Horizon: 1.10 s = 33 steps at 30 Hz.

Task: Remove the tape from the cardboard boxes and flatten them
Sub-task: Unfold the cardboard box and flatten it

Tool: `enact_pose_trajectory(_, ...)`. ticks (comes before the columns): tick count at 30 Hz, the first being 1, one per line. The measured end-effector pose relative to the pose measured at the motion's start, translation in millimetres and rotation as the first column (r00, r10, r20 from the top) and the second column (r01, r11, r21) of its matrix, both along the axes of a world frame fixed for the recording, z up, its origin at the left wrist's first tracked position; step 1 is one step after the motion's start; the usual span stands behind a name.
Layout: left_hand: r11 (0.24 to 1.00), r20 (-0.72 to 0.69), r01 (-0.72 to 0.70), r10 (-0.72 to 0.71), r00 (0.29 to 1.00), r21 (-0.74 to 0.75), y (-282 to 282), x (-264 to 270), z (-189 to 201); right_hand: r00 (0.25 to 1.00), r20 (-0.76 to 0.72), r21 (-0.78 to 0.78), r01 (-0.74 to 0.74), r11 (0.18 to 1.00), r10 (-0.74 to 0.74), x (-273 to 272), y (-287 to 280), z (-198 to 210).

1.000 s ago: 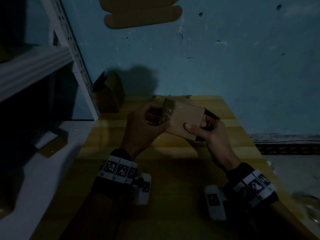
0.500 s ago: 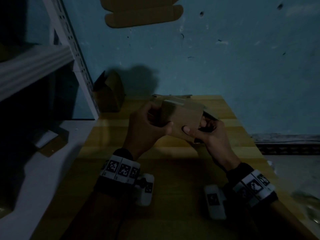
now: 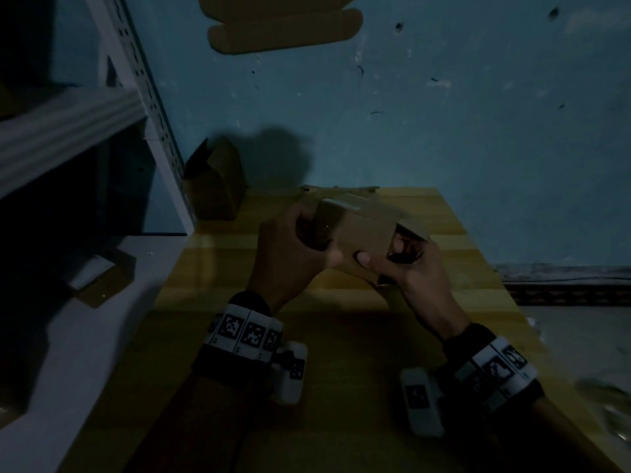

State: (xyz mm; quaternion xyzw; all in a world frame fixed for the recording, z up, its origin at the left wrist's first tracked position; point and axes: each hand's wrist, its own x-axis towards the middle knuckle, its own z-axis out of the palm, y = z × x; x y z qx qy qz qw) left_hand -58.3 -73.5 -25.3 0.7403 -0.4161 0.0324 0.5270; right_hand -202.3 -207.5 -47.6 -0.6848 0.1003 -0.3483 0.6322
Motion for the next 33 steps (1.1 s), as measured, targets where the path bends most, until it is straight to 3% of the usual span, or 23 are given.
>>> enact_pose_trajectory(8,1.000,-0.019,0.014,-0.013,1.000,0.027,-1.9,2.6,-1.8,1.000,-0.007,0.013,0.008,1.000,-0.008,1.6,-0.4,-2.3)
enact_pose_trajectory(16,1.000,0.110,-0.011,0.010,0.994,0.006,1.7,7.4,1.0,0.999,-0.025,0.075,-0.028,0.997,0.030,2.5,-2.4,-2.5)
enact_pose_trajectory(21,0.994,0.066,0.109,-0.107,0.992,-0.031,7.1,7.1,10.0,1.000,-0.013,0.095,-0.002,0.995,0.004,2.7,-4.1,0.8)
enact_pose_trajectory(33,0.998,0.071,0.012,-0.007,0.997,-0.068,-0.4,2.3,6.9,0.999,-0.039,0.125,0.012,0.992,-0.007,4.9,-4.3,2.5)
